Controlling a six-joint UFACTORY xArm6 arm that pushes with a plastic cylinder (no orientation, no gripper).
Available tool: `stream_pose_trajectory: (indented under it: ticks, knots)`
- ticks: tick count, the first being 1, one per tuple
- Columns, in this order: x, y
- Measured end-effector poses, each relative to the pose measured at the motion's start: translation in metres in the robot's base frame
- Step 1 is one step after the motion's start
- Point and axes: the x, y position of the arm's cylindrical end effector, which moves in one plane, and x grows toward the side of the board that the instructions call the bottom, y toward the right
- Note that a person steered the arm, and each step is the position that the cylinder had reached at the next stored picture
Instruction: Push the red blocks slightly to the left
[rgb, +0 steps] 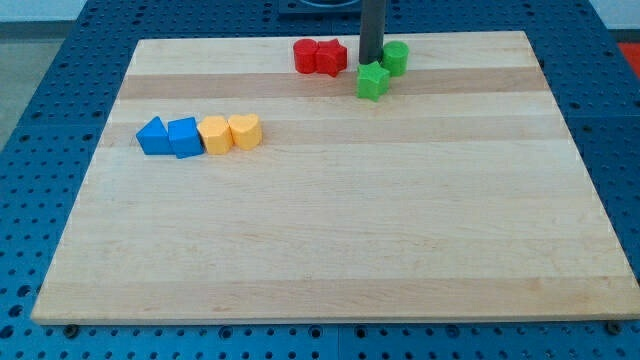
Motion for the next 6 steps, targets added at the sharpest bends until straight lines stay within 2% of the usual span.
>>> stream_pose_trajectory:
  ticks: [2, 4, 5, 6]
  knots:
    - [-0.003, -0.013]
    - [-0.003, -0.061]
    - [-0.010, -0.052]
    - [-0.017, -0.016]
